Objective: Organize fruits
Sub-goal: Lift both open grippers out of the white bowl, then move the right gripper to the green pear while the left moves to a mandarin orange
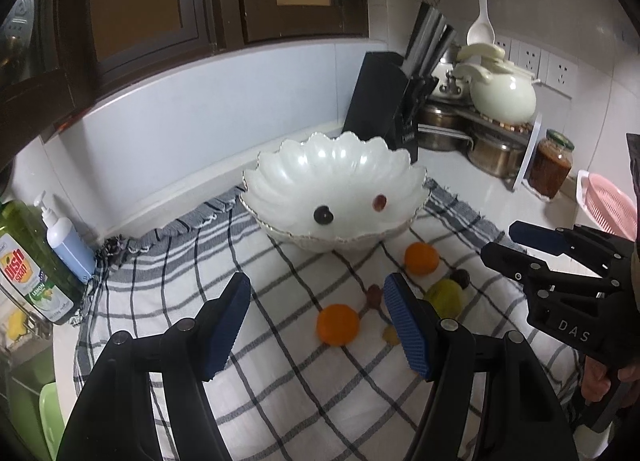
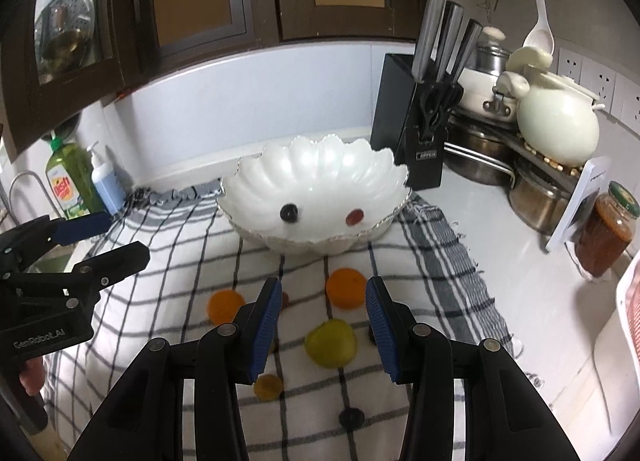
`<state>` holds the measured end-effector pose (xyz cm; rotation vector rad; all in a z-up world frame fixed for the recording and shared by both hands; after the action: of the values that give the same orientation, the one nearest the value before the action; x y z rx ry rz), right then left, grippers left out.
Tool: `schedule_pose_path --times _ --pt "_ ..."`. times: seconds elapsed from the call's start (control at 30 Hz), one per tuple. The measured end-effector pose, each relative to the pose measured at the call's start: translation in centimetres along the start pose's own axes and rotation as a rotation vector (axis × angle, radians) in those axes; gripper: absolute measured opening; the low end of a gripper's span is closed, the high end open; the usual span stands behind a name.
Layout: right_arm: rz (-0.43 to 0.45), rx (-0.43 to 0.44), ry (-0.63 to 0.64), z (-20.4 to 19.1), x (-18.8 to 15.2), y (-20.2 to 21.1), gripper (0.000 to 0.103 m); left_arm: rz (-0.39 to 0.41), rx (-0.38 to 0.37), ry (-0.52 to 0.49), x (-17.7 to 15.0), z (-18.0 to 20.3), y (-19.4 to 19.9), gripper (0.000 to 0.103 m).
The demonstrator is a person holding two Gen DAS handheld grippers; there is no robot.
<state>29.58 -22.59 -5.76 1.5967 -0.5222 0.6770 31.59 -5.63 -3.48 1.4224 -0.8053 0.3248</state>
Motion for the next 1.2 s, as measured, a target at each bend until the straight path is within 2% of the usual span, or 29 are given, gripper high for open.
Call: schedule_pose_path --times 0.37,0.4,0.43,0.5,1.2 --pt "-0.065 0.01 -0.005 0.0 -2.1 -1.9 0.045 -0.056 -0.02 0.005 -2.2 0.3 -2.1 0.069" --pt "-0.07 0.012 -0.007 0.0 -2.3 -2.1 0.046 -0.059 -0.022 0.007 -2.4 0.3 -2.2 0.069" --pt "-0.077 0.011 -0.01 0.0 -2.5 -2.3 0.052 -0.062 -0.024 0.008 -2.5 0.3 -2.4 0.069" --pt "-0.083 0.013 -0.02 0.0 -2.7 -2.6 0.055 -0.065 -0.021 0.011 -2.7 0.3 -2.7 0.069" --pt "-0.193 0.035 -0.076 0.7 -4.3 -7.4 0.055 -0.166 -0.074 0.003 -4.1 0.8 -8.7 0.068"
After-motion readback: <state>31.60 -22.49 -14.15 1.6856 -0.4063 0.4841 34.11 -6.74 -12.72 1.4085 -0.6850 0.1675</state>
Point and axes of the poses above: each gripper's, at about its wrist camera, not at the fingertips, and y roughly against the way its jaws point, z to its right, x to its top, the point moved 3 cm from there along -y, roughly the way its jaws point, and after that the axes turned 6 degrees about -z, right-handed, at the moved point
